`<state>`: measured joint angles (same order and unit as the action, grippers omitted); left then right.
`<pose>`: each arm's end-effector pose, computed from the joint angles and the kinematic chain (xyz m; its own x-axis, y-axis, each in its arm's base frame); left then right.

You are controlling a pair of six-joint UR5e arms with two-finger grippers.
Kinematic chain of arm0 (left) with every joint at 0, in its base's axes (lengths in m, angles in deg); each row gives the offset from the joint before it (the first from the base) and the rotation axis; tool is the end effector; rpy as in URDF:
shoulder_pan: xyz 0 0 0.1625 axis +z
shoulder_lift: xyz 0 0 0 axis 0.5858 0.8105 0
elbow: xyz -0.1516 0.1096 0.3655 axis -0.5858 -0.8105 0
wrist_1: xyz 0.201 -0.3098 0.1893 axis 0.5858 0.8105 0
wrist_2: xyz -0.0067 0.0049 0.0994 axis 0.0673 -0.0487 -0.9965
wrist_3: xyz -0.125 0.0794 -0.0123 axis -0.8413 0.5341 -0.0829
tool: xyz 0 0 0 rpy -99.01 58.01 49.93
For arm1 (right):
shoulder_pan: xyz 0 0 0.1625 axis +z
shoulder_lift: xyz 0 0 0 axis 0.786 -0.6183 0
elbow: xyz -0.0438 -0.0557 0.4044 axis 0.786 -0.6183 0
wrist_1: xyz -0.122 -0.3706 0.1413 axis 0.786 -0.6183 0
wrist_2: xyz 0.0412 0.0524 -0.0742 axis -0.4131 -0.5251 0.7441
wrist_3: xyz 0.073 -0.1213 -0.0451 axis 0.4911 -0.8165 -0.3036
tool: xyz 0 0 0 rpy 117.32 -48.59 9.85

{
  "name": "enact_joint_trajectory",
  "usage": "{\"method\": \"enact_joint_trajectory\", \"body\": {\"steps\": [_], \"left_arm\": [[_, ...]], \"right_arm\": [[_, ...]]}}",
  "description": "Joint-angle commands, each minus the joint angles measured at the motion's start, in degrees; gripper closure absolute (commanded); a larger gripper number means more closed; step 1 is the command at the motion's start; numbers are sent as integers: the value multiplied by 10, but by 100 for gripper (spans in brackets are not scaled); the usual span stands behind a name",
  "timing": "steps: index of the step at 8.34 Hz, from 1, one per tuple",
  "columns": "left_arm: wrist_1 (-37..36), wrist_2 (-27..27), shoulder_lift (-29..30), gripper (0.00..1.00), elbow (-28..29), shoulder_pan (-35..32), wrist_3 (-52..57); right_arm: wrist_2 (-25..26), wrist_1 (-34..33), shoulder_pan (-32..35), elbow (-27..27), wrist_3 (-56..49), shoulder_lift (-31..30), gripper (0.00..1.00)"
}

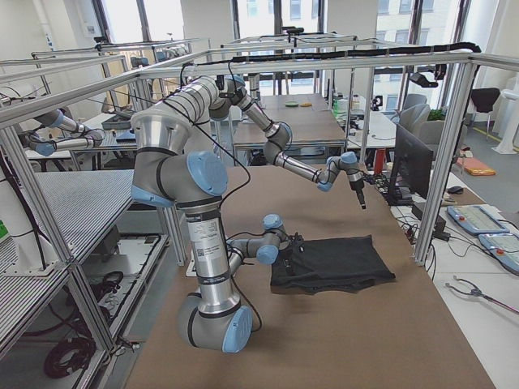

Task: Fold clothes

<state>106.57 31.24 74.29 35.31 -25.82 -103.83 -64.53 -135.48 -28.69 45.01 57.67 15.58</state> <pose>0.3484 -0.7811 0.3779 0.6384 0.1156 -0.7610 0.2261 0.9169 0.3289 -0.5552 -0.3776 0.2801 0.5944 -0.1013 0.7978 -0.1877 0.9472 0.2601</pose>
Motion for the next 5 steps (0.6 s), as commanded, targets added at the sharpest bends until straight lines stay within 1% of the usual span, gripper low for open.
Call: {"method": "enact_joint_trajectory", "body": {"steps": [1, 2, 4, 5], "left_arm": [[0, 0, -1, 0, 0, 2, -6], [0, 0, -1, 0, 0, 2, -6], [0, 0, -2, 0, 0, 2, -6], [0, 0, -4, 0, 0, 2, -6]], "right_arm": [[67, -20, -39, 3, -127, -21, 23], [77, -20, -43, 10, -159, -35, 28], [90, -30, -62, 51, -164, -64, 40], [93, -33, -62, 53, -163, -65, 46]]}}
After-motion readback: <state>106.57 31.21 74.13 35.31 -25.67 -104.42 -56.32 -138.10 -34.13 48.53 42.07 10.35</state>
